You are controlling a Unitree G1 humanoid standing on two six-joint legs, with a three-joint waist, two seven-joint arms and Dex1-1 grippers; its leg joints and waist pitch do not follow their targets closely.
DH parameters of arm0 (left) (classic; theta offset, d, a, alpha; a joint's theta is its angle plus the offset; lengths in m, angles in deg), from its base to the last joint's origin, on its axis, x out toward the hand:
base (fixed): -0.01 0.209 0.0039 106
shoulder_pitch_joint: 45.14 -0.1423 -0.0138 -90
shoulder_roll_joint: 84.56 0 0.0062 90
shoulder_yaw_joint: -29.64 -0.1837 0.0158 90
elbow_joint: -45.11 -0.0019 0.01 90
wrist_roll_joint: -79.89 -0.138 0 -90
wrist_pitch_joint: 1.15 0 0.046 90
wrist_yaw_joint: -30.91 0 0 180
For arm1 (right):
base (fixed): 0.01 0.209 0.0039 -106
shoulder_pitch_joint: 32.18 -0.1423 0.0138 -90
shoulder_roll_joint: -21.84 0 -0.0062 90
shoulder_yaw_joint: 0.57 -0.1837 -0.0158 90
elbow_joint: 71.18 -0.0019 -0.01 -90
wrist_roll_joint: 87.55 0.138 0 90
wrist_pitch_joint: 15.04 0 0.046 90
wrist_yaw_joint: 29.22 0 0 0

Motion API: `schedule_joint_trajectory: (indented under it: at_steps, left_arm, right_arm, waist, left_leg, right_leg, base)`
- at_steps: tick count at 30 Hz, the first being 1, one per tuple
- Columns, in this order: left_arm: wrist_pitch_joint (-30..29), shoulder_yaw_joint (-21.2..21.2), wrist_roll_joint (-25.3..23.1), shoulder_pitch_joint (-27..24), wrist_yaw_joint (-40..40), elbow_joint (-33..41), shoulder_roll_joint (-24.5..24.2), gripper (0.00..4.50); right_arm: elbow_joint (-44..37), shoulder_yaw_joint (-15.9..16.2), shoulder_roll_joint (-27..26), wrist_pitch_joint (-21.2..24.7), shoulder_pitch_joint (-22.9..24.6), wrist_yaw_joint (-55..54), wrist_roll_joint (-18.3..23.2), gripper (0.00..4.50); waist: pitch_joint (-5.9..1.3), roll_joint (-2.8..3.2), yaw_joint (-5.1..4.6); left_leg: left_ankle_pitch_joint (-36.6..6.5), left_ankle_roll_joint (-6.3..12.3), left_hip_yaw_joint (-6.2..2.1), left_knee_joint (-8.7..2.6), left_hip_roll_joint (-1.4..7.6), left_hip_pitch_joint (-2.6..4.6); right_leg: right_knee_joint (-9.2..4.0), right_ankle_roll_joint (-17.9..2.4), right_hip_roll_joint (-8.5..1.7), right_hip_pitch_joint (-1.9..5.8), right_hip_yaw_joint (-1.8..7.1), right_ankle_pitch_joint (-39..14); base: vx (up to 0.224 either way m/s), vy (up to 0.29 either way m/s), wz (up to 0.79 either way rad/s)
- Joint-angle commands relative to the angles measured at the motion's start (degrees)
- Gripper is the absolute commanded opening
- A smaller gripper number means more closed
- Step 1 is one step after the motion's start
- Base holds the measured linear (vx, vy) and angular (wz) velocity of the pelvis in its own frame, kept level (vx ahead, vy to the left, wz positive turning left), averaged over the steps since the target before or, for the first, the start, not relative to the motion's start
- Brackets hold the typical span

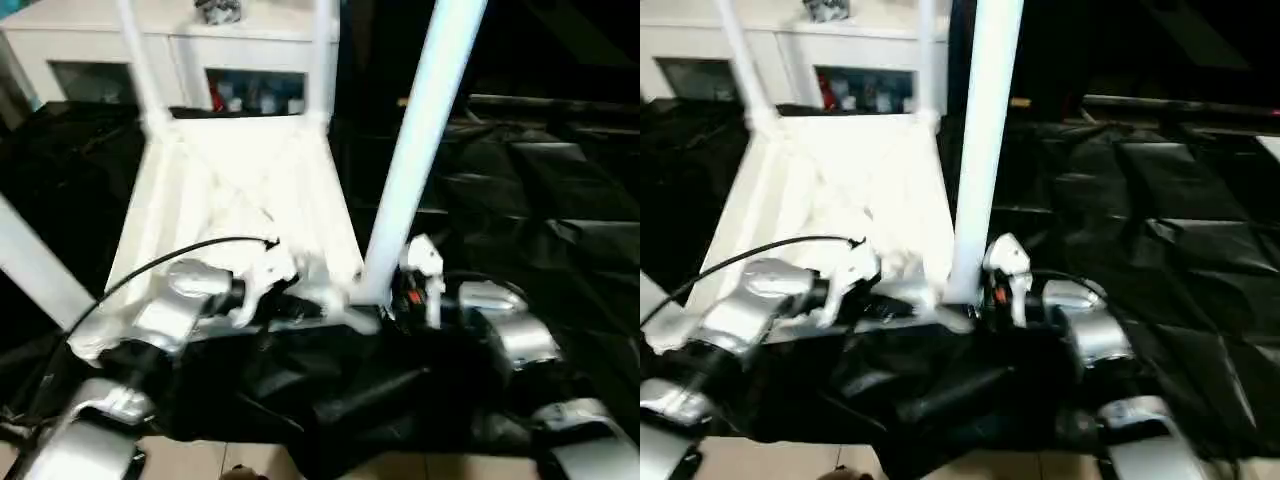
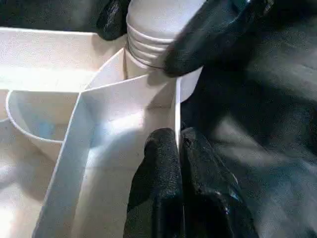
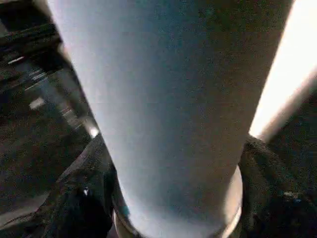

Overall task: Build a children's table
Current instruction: Rotate leg to tighten

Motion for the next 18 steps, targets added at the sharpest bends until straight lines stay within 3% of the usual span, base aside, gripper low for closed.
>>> schedule_joint_trajectory:
  at_steps: [1,4,7,9,16,18]
  left_arm:
    - [-0.61,-0.01,0.40,0.75,-4.32,-0.38,3.29,0.00]
    - [-1.85,0.62,-0.71,1.68,-10.64,-1.52,6.77,0.00]
    - [-2.16,0.83,-1.00,1.93,-12.98,-1.85,8.65,0.00]
    - [-2.44,0.45,-1.13,1.81,-13.36,-1.61,9.73,0.00]
    - [-0.14,-1.46,-0.90,-0.11,-6.70,0.65,7.42,0.00]
    - [0.99,-2.07,0.48,-1.30,-1.40,2.39,5.05,0.00]
  right_arm:
    - [4.06,0.03,-2.19,1.79,-0.71,-9.32,-2.40,2.75]
    - [6.96,-0.75,-4.96,2.02,-1.64,-19.19,-4.05,2.75]
    - [6.29,-0.29,-6.61,1.41,-1.19,-18.88,-4.28,2.75]
    - [5.74,0.12,-7.61,0.85,-0.86,-17.34,-3.99,3.31]
    - [5.03,2.12,-4.98,-3.15,-1.31,-12.34,-4.91,3.88]
    - [2.77,2.71,-2.61,-3.97,-0.60,-4.94,-3.45,3.88]
  waist:
    - [-2.93,-0.47,-0.25]
    - [-2.94,-0.47,-0.98]
    - [-3.05,-0.38,-1.08]
    - [-3.16,-0.30,-1.01]
    - [-3.35,-0.27,-0.87]
    - [-3.48,-0.29,-0.77]
  left_leg:
    - [-17.73,-1.23,-1.21,-4.40,1.51,0.83]
    - [-18.95,-1.43,-1.27,-4.37,1.35,0.97]
    - [-19.22,-0.57,-1.23,-4.33,1.35,0.89]
    - [-18.64,-0.11,-1.18,-4.35,1.38,0.82]
    - [-16.88,0.97,-1.07,-4.19,1.41,0.54]
    - [-15.92,1.71,-1.05,-4.07,1.47,0.49]
  right_leg:
    - [-5.29,-10.05,-3.16,1.84,1.90,-22.28]
    - [-5.76,-8.82,-3.07,1.50,1.87,-24.63]
    - [-5.87,-8.74,-2.87,1.51,1.89,-23.27]
    - [-5.69,-9.22,-2.75,1.56,1.90,-20.62]
    - [-5.20,-10.95,-2.84,1.99,1.90,-15.84]
    - [-4.98,-11.47,-2.82,2.11,1.90,-13.82]
  base:
    - [0.000,0.000,0.00]
    - [0.000,0.000,0.00]
    - [0.000,0.000,0.00]
    - [0.000,0.000,0.00]
    - [0.000,0.000,0.00]
    - [0.000,0.000,0.00]
